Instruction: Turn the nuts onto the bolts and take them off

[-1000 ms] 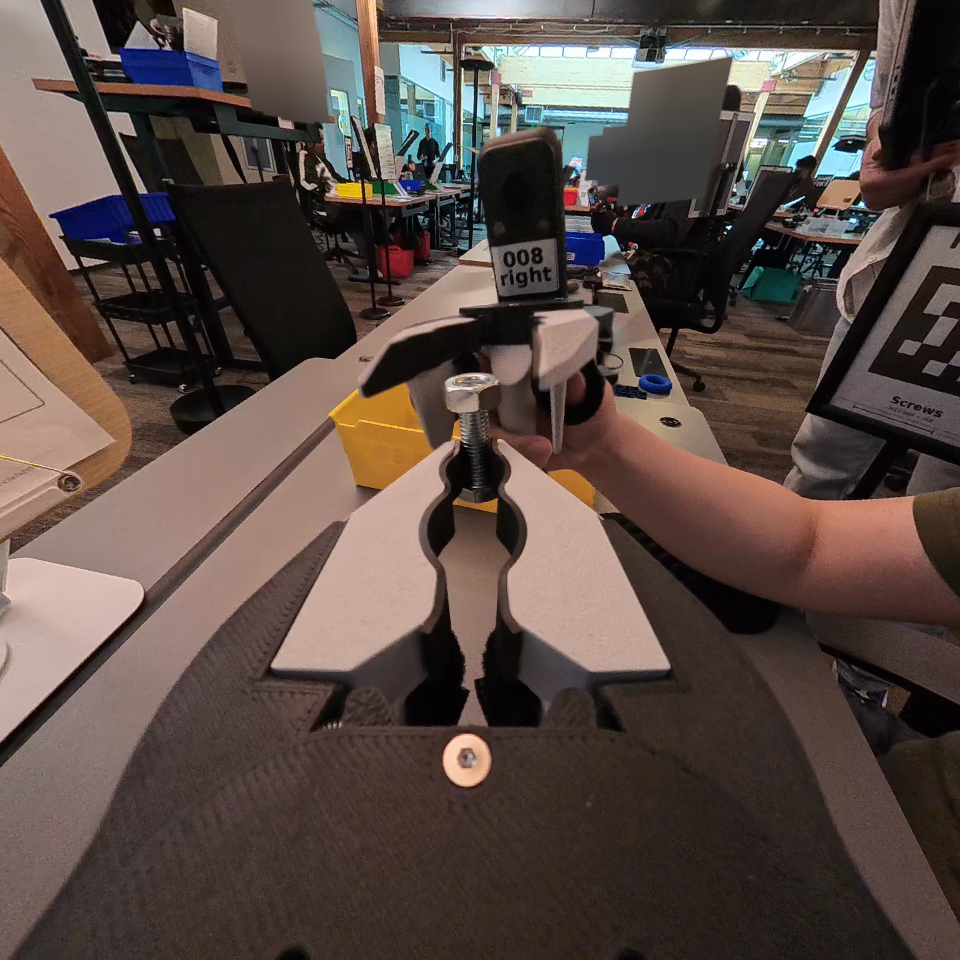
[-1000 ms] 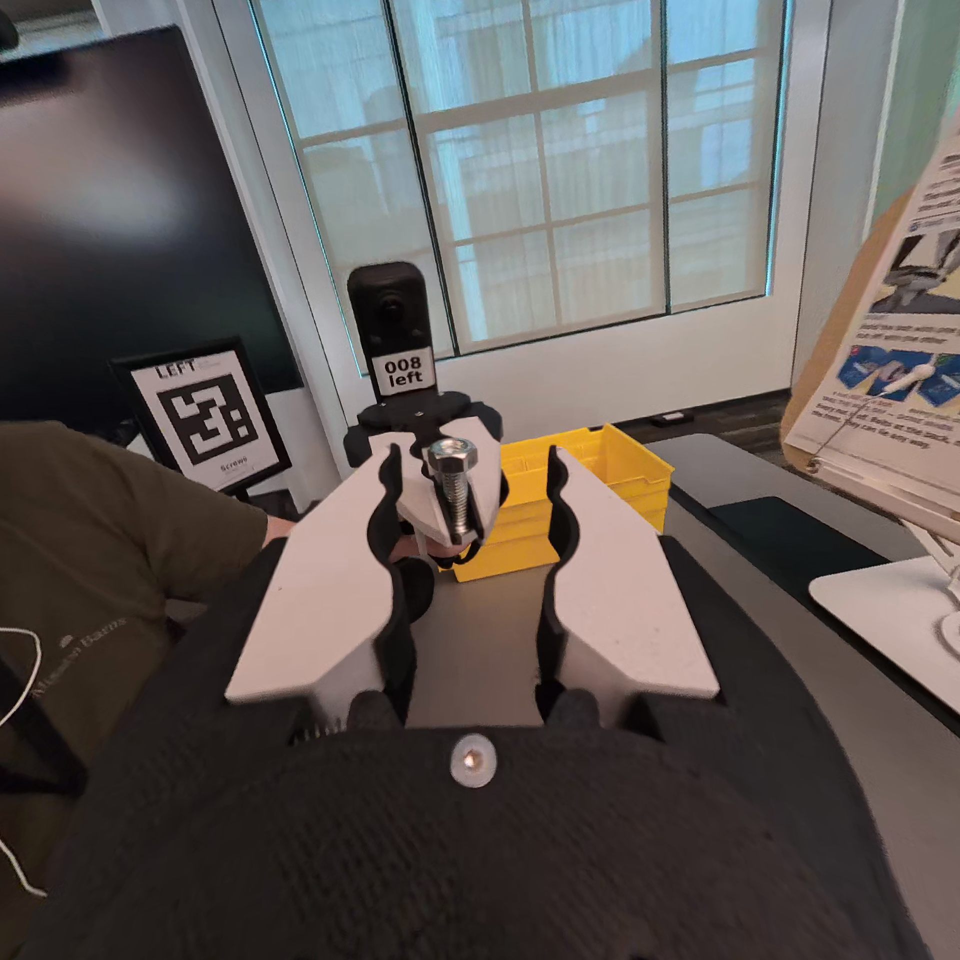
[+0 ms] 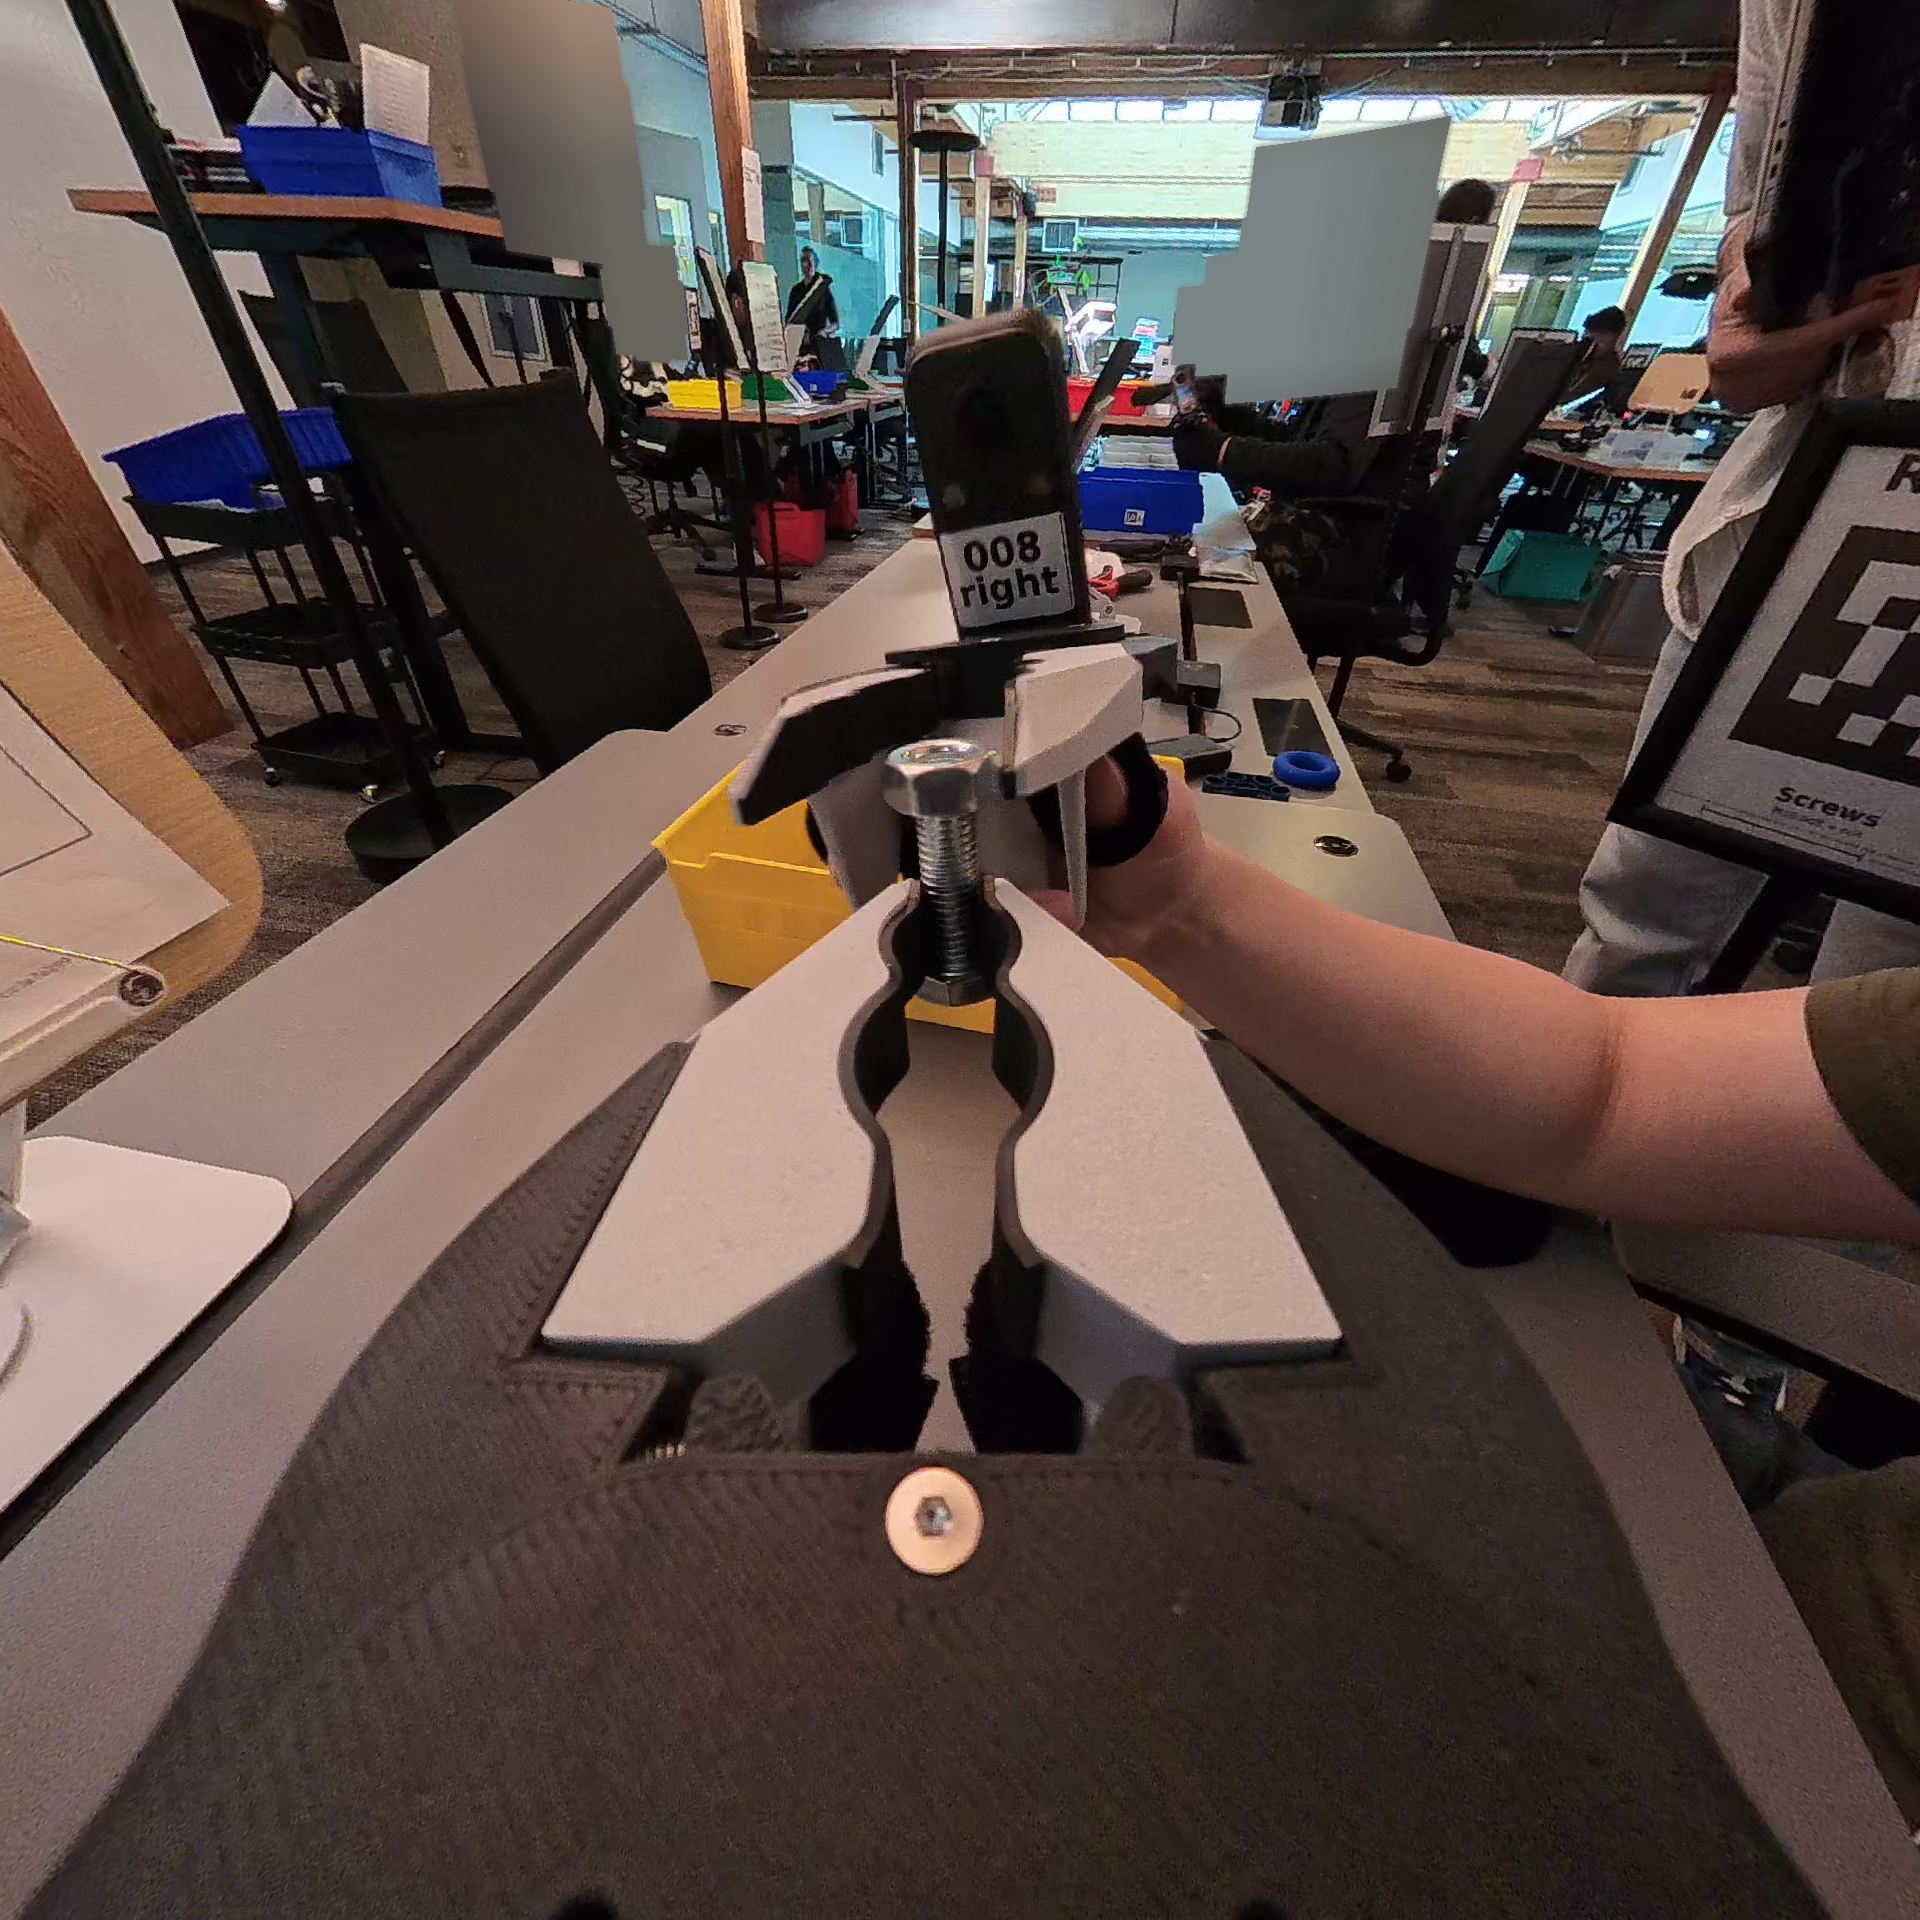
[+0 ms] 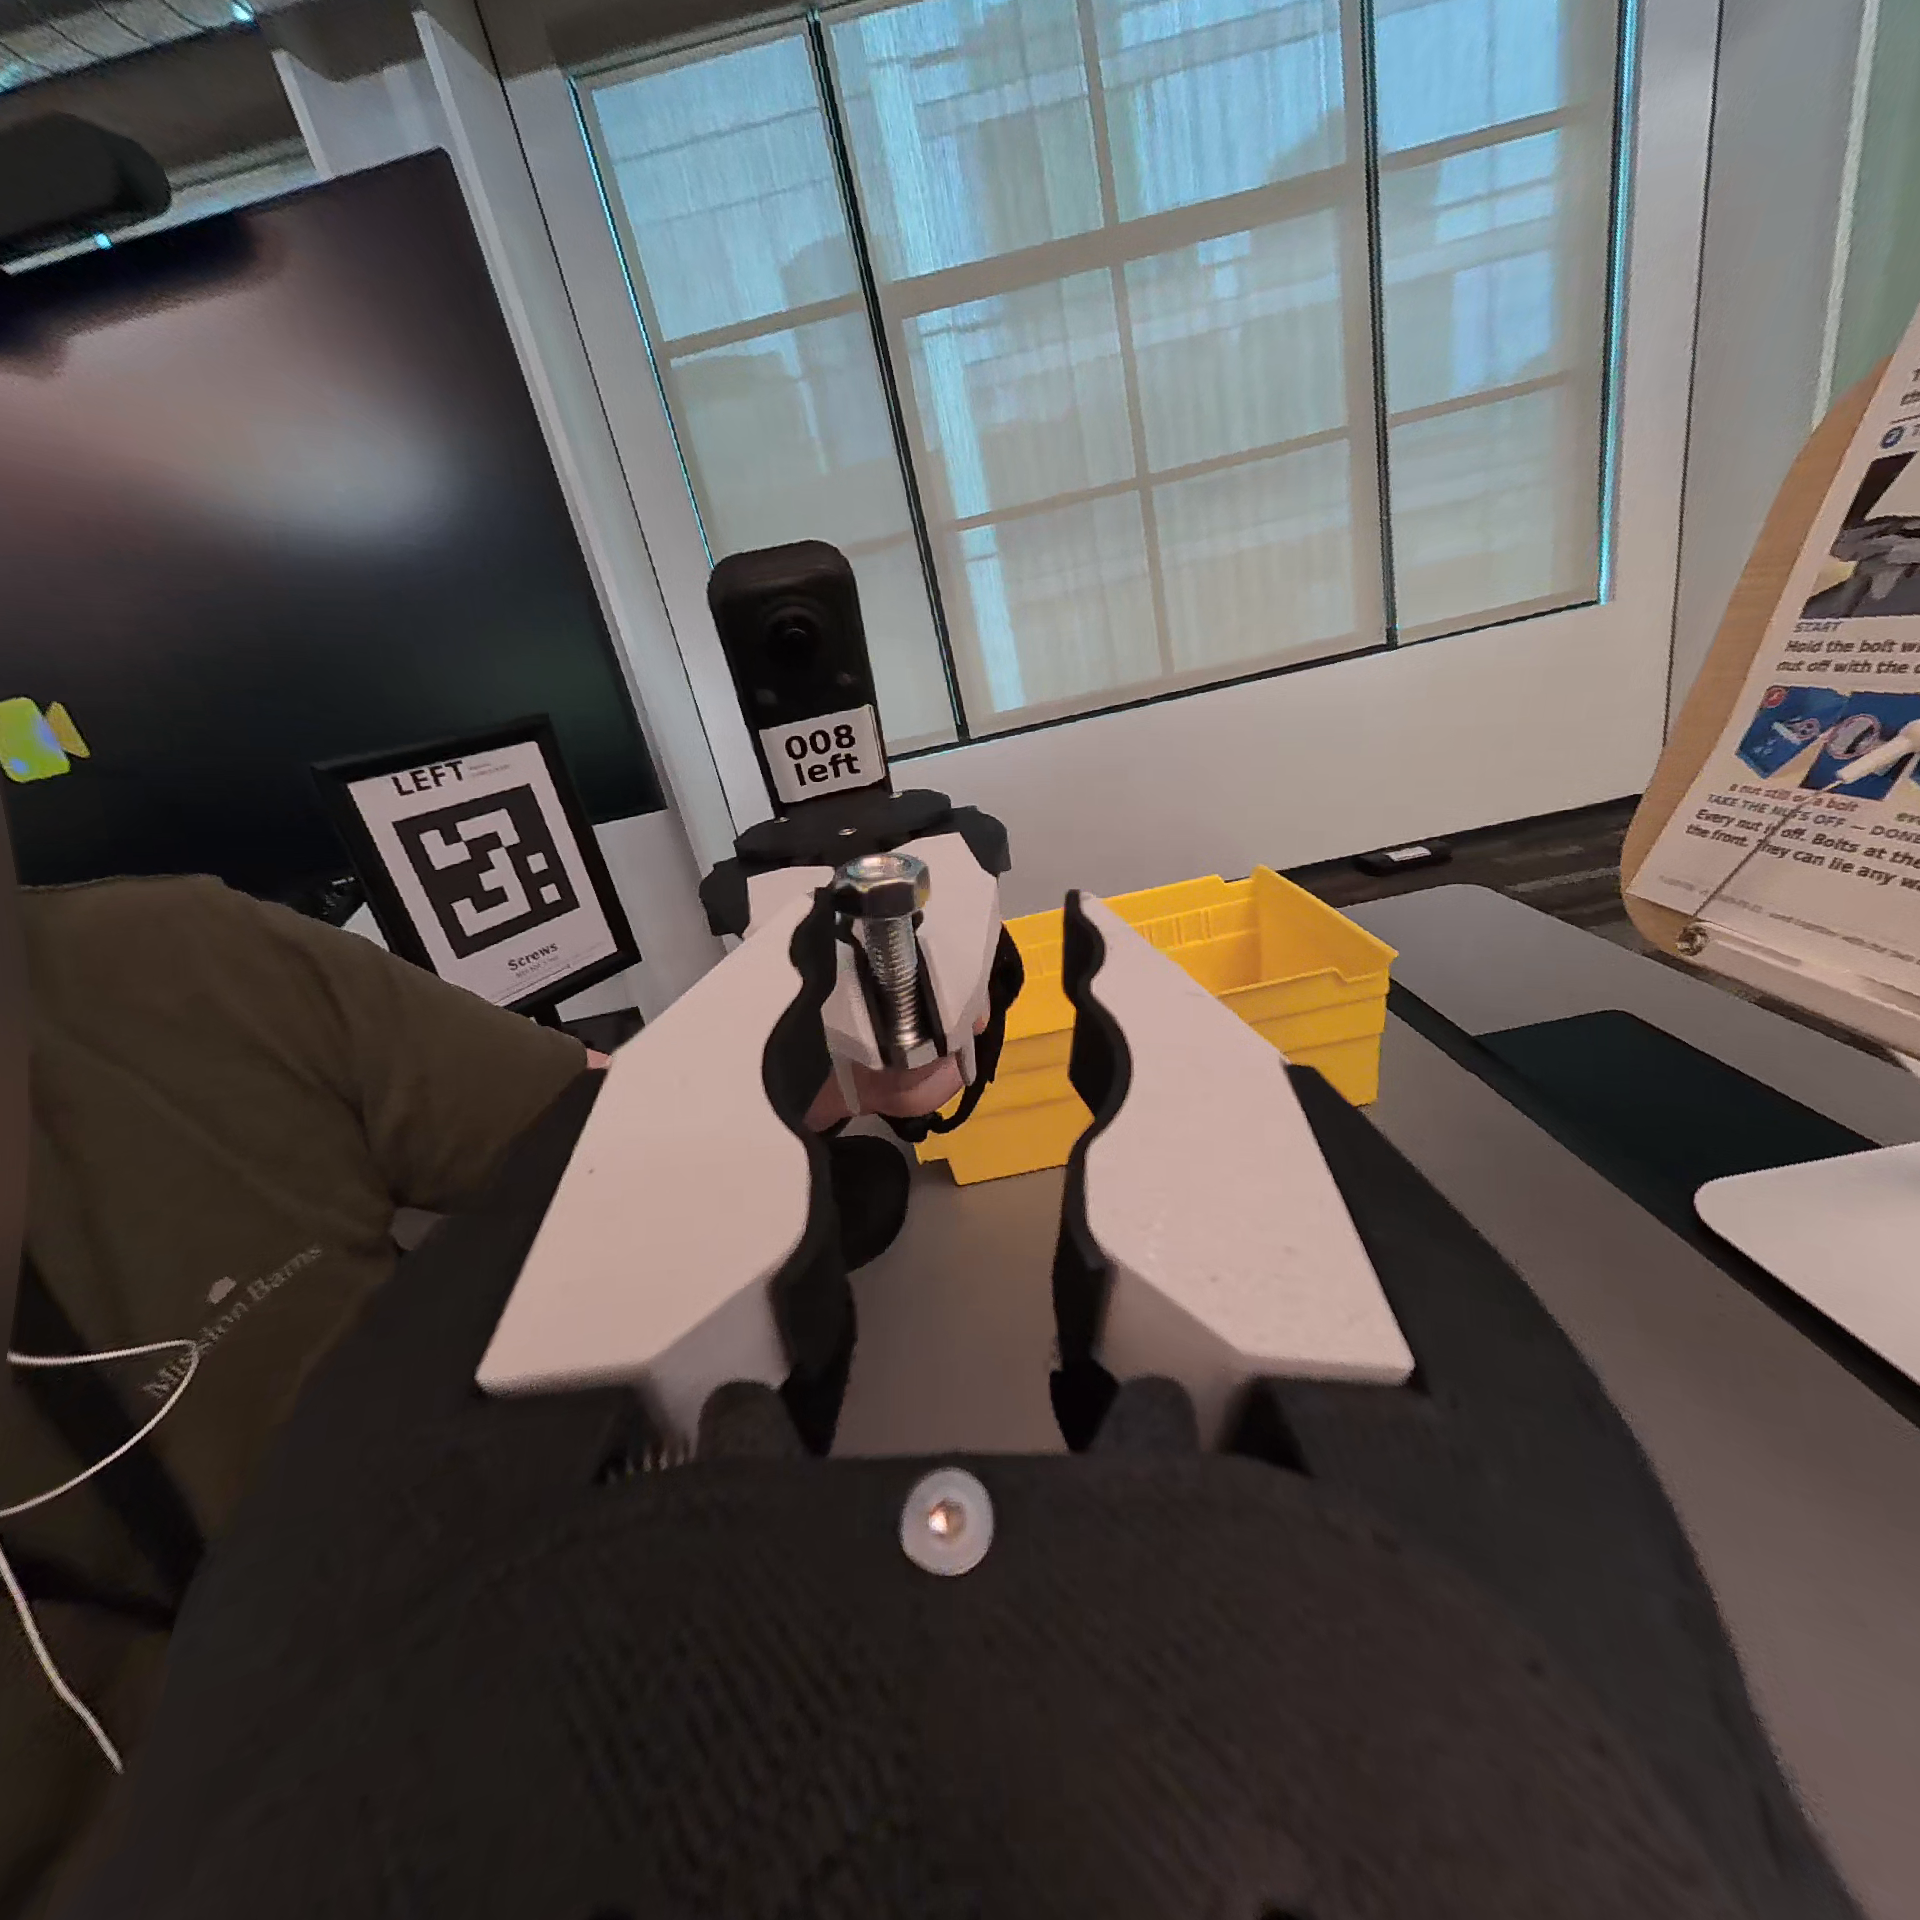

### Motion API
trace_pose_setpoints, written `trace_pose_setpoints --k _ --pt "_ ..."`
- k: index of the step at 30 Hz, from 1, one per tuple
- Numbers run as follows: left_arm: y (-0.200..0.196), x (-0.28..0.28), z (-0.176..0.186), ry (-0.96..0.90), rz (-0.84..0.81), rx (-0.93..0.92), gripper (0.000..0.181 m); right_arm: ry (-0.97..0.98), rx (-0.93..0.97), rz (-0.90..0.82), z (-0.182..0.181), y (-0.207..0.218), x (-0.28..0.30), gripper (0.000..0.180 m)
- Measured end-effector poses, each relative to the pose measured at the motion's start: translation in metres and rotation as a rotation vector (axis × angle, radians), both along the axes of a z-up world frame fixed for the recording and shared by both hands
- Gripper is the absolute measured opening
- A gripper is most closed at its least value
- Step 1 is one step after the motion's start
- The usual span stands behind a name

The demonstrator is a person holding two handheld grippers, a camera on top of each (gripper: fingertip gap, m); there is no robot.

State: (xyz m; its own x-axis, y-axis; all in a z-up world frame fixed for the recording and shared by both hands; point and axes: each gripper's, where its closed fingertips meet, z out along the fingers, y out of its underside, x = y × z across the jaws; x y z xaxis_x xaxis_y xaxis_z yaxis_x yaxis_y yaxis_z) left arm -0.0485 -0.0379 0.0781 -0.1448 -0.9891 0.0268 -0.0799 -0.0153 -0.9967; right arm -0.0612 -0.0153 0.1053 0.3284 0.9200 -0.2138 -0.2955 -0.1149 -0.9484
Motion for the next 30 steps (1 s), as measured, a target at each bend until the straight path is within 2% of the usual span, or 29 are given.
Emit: trace_pose_setpoints --k 6,9,13,24,30 --pt "-0.001 0.000 0.000 -0.001 -0.006 0.001 0.007 -0.043 0.037 -0.001 0.004 -0.006 -0.015 0.041" --pt "-0.002 0.000 0.000 0.001 -0.007 0.001 0.007 -0.044 0.036 0.020 0.001 -0.008 -0.016 0.022" --pt "-0.002 0.000 -0.001 0.003 -0.005 -0.001 0.007 -0.033 0.033 0.046 0.001 -0.010 -0.016 0.016" --pt "-0.011 0.001 -0.001 0.002 -0.079 -0.070 0.007 -0.027 0.035 0.098 0.000 -0.018 -0.015 0.016" --pt "-0.027 -0.001 -0.001 0.021 -0.184 -0.084 0.007 0.013 0.050 0.229 0.000 -0.034 -0.015 0.016"
